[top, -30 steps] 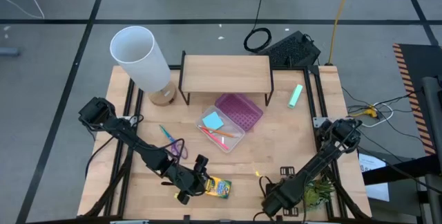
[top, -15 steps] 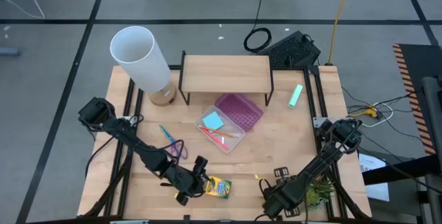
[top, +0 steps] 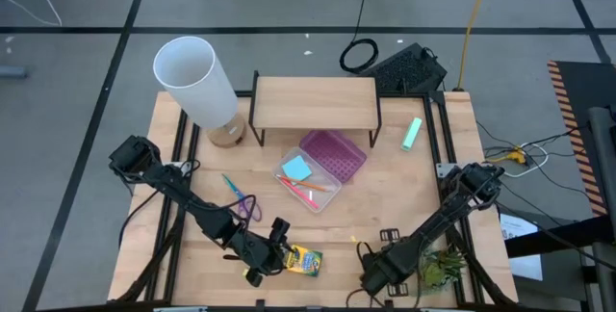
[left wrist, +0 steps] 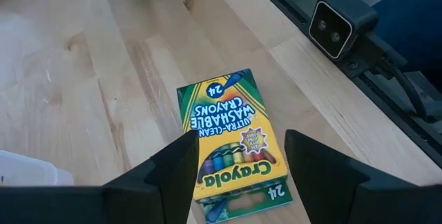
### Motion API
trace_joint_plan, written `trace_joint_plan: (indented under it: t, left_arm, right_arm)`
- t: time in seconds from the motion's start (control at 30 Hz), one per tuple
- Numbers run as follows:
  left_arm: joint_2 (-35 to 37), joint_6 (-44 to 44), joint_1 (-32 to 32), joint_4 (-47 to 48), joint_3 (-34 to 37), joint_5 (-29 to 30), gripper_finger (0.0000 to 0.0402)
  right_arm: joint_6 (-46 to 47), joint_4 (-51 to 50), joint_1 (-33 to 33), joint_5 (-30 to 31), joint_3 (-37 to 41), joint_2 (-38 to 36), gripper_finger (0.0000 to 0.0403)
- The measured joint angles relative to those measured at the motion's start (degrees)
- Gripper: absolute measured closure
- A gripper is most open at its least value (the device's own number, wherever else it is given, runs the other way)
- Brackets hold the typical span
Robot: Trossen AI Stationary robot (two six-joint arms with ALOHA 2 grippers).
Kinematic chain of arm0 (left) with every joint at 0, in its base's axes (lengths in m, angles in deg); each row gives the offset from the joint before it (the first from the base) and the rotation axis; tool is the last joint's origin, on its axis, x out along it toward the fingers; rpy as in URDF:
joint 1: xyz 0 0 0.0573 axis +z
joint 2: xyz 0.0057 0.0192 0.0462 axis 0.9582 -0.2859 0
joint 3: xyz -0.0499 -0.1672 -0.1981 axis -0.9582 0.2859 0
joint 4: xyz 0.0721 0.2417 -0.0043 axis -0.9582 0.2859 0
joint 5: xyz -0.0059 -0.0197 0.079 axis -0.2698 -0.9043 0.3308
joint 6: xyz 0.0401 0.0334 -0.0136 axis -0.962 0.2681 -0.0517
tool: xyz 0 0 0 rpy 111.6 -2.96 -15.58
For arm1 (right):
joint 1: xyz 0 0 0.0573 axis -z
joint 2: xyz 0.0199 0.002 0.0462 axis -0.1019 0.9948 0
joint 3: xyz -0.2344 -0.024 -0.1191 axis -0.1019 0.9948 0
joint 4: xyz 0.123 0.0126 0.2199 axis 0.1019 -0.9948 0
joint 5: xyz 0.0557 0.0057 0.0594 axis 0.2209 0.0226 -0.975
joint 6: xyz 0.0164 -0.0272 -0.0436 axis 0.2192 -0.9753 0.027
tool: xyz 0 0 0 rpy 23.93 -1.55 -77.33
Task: Pack school essentials
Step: Put the pen into the supply box
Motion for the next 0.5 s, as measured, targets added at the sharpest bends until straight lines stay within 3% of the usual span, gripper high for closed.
trace_joint_plan:
  t: [0.23, 0.43, 0.5]
  left_arm:
    - [0.0, -0.1, 0.0, -0.1, 0.0, 0.0, 0.0183]
    - [0.0, -0.3, 0.0, -0.1, 0.0, 0.0, 0.0183]
    - [0.0, -0.3, 0.0, 0.1, 0.0, 0.0, 0.0183]
  right_arm:
    - [5.3, -1.6, 6.5, 1.9, 0.0, 0.0, 0.0345]
    - [11.9, 1.9, 14.4, 12.6, 0.1, -1.3, 0.034]
    - [12.3, 4.8, 17.5, 13.5, 0.1, -1.9, 0.0332]
